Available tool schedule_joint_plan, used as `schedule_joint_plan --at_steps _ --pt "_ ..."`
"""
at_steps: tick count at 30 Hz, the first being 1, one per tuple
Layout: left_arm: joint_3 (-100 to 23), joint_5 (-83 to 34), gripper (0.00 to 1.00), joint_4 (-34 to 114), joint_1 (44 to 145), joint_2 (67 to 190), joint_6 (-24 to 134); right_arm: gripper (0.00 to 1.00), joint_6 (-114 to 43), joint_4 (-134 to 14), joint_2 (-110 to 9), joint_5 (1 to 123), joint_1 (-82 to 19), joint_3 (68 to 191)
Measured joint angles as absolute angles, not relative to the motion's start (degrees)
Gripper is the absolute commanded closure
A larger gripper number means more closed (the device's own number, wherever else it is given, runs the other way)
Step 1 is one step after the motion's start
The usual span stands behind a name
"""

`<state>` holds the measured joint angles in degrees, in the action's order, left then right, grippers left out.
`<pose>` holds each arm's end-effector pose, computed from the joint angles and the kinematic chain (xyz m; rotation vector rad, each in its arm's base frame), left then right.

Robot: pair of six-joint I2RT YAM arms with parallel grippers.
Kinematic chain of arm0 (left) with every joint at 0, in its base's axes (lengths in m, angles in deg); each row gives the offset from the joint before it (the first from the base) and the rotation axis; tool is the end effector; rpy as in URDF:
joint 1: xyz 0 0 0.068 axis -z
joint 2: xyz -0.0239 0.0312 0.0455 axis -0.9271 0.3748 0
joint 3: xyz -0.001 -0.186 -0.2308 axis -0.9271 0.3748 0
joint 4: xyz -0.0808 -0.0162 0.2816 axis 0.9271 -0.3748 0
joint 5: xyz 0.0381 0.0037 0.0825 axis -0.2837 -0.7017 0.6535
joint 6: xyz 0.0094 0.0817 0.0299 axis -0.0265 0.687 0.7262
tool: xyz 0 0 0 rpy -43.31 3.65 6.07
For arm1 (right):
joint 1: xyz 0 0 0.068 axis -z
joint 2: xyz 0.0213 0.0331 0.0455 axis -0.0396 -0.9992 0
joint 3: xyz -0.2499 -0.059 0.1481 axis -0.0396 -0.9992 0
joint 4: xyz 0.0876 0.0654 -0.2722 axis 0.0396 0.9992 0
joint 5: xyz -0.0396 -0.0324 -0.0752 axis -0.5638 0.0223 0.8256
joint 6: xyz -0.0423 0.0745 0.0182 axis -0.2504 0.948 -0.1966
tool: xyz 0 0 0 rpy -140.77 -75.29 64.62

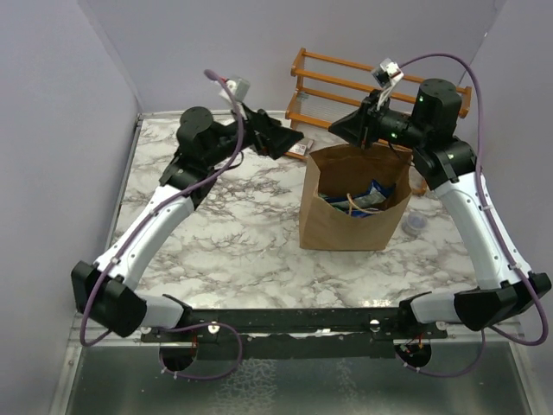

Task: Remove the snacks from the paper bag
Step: Move the paper bag to the center of the board.

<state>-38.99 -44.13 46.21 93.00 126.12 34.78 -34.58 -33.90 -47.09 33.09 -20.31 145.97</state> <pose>0.3070 -0.1831 0.4691 0.3363 1.5128 -1.1434 0.3174 0.1519 0.4910 -0.6291 1.7272 0.8853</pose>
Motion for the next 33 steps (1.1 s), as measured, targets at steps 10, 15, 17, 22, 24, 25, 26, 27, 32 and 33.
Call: schedule_joint_plan --at_steps 10,15,17,22,24,25,26,27,32,33 --pt "-50.2 -52.0 0.02 47.1 103.2 141.6 35.7 0.66 -29.9 -35.5 -41.3 34.9 -20.4 145.7" --pt "-64.3 -47.9 0.12 39.7 105.7 150.6 39.3 0.52 -29.2 -28.7 -39.8 51.1 -20.5 147.6" --pt "-72.2 -46.2 0.17 35.8 105.9 156.0 39.7 0.45 -29.6 -25.6 -38.0 57.4 -20.5 147.4" --pt "-89.7 -44.4 0.23 25.5 105.8 170.4 38.3 0.31 -30.8 -22.1 -28.8 66.3 -20.5 146.0" --pt "-92.6 -44.1 0.23 22.4 105.8 174.1 37.3 0.25 -31.5 -21.8 -24.7 68.4 -20.5 146.0" --pt "-92.9 -44.1 0.24 21.3 105.9 175.2 36.9 0.23 -31.8 -21.8 -22.6 69.2 -20.5 145.9" --pt "-92.9 -44.0 0.26 20.3 105.9 176.0 36.4 0.22 -32.2 -22.0 -20.1 70.2 -20.5 145.8" --pt "-92.9 -44.0 0.27 19.7 106.0 176.6 35.9 0.22 -32.6 -22.0 -18.2 70.8 -20.5 145.6" --pt "-92.9 -44.7 0.34 19.9 106.6 177.5 33.0 0.20 -34.1 -23.2 -13.2 73.3 -20.5 143.9" --pt "-92.9 -45.2 0.36 20.6 106.8 177.5 31.8 0.20 -34.3 -23.2 -13.2 73.6 -20.5 143.4"
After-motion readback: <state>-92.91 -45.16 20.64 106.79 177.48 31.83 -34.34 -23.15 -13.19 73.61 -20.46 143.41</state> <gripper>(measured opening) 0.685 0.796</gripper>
